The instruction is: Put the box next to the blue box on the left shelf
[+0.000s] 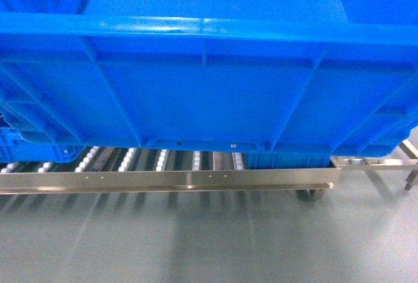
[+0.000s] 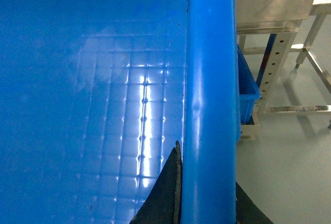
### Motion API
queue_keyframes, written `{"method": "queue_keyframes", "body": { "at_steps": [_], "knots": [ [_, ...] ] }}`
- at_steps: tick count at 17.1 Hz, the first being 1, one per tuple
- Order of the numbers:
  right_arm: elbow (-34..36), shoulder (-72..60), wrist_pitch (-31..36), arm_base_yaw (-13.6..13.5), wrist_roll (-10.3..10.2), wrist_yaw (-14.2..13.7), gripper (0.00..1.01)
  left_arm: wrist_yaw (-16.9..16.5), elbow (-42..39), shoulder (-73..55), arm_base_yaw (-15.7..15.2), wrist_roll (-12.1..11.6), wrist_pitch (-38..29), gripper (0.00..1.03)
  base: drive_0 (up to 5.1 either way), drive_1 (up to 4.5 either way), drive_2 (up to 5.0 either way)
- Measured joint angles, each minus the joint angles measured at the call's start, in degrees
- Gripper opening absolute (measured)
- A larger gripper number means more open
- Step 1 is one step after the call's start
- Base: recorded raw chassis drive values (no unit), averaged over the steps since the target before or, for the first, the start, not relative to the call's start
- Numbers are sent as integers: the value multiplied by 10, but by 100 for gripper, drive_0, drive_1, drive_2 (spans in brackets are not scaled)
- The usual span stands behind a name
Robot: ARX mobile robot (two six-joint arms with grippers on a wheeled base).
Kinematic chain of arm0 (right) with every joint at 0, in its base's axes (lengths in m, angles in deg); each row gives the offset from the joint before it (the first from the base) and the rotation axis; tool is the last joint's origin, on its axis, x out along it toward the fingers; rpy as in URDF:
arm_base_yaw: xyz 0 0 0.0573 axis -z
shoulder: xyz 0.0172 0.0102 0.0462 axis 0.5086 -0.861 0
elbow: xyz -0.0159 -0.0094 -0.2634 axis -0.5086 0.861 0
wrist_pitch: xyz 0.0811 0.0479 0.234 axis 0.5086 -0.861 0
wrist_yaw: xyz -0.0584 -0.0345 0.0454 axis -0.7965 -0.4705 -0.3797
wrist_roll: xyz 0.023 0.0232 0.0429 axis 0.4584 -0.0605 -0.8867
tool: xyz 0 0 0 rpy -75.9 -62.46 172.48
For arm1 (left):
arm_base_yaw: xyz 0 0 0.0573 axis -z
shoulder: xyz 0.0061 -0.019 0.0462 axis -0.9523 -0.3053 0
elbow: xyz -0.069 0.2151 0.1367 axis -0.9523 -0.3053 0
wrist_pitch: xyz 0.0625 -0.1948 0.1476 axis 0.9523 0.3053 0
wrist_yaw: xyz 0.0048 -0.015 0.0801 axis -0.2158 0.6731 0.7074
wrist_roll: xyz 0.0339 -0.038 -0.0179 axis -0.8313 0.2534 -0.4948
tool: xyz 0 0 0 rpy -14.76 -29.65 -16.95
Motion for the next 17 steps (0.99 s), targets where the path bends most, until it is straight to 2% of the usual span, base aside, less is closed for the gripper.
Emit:
{"method": "queue_keyframes", "body": {
  "at_steps": [14, 17],
  "knots": [
    [0, 0, 0, 0, 0, 0, 8, 0, 0, 0, 0, 0, 0, 14, -495, 246, 246],
    [0, 0, 3, -3, 1, 0, 8, 0, 0, 0, -1, 0, 2, 14, 0, 0, 0]
  ]
}}
